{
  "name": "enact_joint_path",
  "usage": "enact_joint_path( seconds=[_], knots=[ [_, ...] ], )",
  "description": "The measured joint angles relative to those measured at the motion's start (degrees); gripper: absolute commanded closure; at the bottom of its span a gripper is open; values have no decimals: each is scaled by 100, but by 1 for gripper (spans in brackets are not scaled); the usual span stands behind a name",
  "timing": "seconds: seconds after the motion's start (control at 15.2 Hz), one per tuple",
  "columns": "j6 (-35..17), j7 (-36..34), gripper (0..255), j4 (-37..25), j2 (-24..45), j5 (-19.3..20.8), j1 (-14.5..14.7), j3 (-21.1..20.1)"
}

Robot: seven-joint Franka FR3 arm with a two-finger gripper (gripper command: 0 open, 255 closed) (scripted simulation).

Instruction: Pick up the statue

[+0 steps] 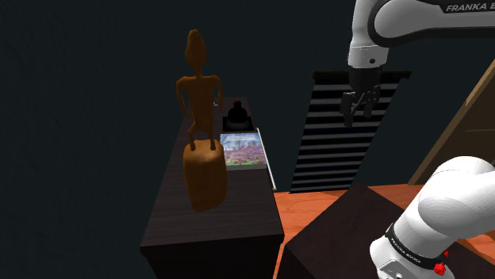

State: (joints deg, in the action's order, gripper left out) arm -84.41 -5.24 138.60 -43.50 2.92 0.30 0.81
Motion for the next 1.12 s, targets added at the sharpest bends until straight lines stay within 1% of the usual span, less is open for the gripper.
enact_joint_path(
  seconds=[0.13, 0.26, 0.59, 1.12],
  knots=[
    [-63, 47, 0, -46, 79, -19, 31, 6],
    [-261, 174, 0, -180, 309, -106, 146, -4],
    [-750, 591, 0, -743, 1046, -370, 481, -42],
    [-1217, 1258, 0, -1829, 2072, -838, 993, -187]
  ],
)
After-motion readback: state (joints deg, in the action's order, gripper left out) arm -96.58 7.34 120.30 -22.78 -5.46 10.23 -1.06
